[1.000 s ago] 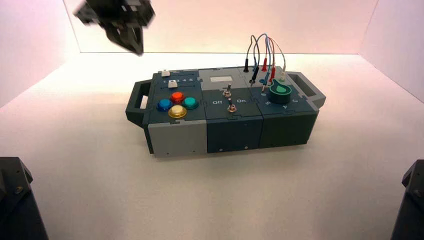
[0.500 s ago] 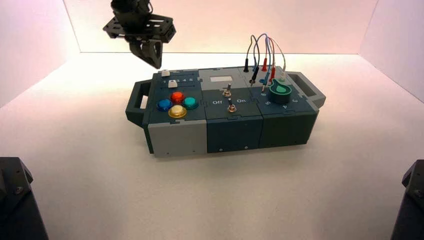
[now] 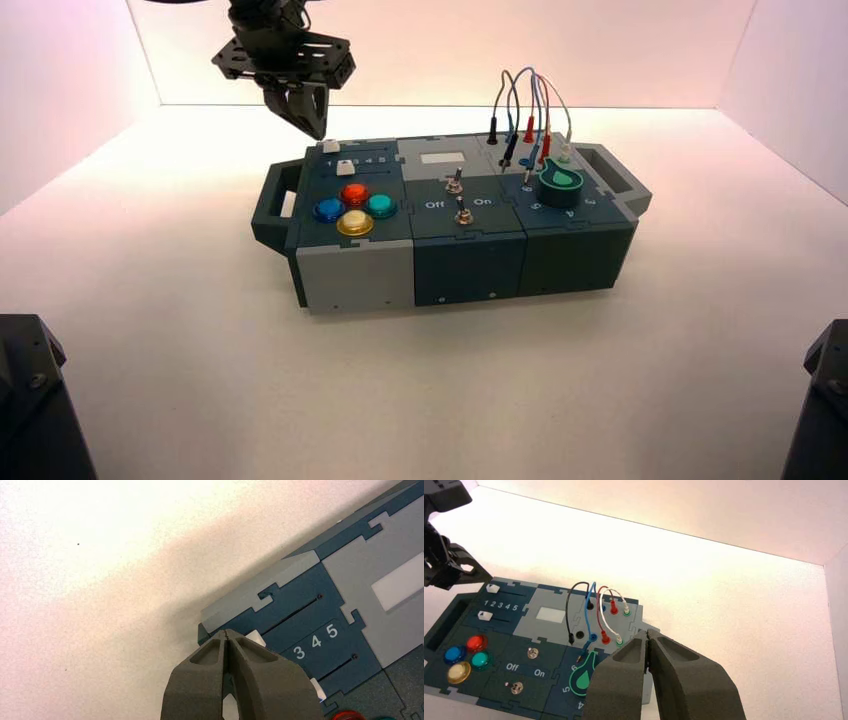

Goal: Move the top slider to position 3.

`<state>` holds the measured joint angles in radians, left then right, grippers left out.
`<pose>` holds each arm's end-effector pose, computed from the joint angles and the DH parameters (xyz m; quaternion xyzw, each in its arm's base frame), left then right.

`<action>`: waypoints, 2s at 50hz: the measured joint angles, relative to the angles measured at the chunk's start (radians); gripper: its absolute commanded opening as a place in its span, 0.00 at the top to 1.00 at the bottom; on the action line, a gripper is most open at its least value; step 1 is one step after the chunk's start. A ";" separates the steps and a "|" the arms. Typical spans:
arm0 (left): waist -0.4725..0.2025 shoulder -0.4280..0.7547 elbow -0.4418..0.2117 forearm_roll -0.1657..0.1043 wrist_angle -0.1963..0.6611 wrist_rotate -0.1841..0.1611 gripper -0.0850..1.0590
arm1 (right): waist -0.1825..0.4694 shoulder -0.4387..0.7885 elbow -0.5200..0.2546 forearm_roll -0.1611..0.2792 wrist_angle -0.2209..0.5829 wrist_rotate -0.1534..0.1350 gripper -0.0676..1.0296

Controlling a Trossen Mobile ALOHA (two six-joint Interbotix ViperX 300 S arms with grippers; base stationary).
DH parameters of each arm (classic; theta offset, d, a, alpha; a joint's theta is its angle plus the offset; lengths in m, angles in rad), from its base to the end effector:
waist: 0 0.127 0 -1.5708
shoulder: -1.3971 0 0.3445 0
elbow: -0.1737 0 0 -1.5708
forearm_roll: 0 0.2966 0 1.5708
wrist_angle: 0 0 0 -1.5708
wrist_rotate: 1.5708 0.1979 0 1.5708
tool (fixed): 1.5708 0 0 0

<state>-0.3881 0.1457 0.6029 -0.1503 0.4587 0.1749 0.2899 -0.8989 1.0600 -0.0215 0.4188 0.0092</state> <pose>0.3621 -0.1622 0.0680 0.1067 0.5547 -0.1969 0.8014 0.2207 0.0640 0.2288 -0.0475 0.2820 0.1357 0.9486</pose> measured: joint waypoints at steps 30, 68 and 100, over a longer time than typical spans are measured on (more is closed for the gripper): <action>-0.011 0.035 -0.017 0.000 0.000 0.000 0.95 | -0.002 0.002 0.002 -0.002 0.000 0.000 0.96; -0.046 0.060 -0.048 -0.002 0.005 0.000 0.95 | -0.002 0.000 0.002 -0.002 0.003 0.000 0.96; -0.054 0.066 -0.061 -0.002 0.009 0.002 0.95 | -0.002 0.000 0.002 -0.003 0.003 0.000 0.96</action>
<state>-0.4418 0.2117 0.5415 -0.1519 0.4679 0.1764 0.2884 -0.8989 1.0615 -0.0245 0.4218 0.0092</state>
